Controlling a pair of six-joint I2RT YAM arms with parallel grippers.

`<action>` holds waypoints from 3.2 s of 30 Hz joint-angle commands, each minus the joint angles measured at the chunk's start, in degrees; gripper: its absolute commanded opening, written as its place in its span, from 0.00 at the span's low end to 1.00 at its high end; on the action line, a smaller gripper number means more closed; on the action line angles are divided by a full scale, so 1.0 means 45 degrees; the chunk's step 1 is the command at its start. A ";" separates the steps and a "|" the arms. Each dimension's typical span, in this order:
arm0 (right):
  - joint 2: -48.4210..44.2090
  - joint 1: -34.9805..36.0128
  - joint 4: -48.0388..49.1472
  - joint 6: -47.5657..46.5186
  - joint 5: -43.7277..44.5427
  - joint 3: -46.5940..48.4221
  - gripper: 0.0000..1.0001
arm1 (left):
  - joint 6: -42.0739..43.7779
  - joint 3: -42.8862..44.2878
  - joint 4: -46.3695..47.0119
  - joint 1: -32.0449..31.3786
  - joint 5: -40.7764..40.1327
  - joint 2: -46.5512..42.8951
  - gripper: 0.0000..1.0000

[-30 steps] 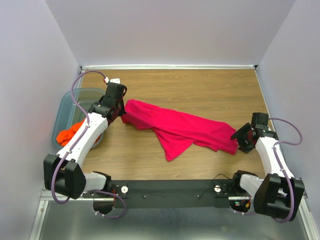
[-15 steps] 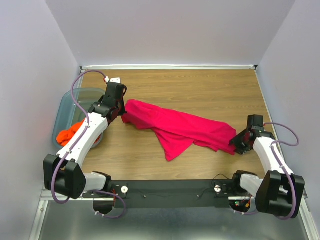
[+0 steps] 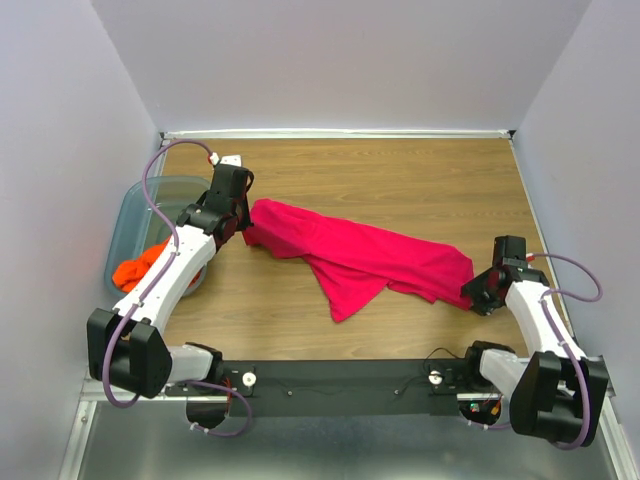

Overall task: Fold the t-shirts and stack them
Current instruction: Flatten the tshirt out

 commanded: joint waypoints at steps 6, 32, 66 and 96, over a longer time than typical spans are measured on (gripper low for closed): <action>0.0212 0.0053 0.0387 0.0357 0.0301 -0.0148 0.48 | 0.0251 0.0369 0.0347 0.0099 0.0339 -0.0257 0.00; -0.0217 0.0053 0.0642 -0.0111 0.0573 0.1451 0.01 | 0.0348 0.0662 0.0113 0.0313 0.0242 -0.0277 0.00; 0.8299 0.0053 0.3258 -0.2514 -0.0442 0.8717 0.34 | 0.0446 0.2887 0.1500 0.0841 0.2077 0.3745 0.00; 0.4998 -0.0279 0.6754 -0.0463 -0.1575 0.3036 0.52 | 0.0466 0.1502 0.1344 0.0822 0.2273 0.1794 0.00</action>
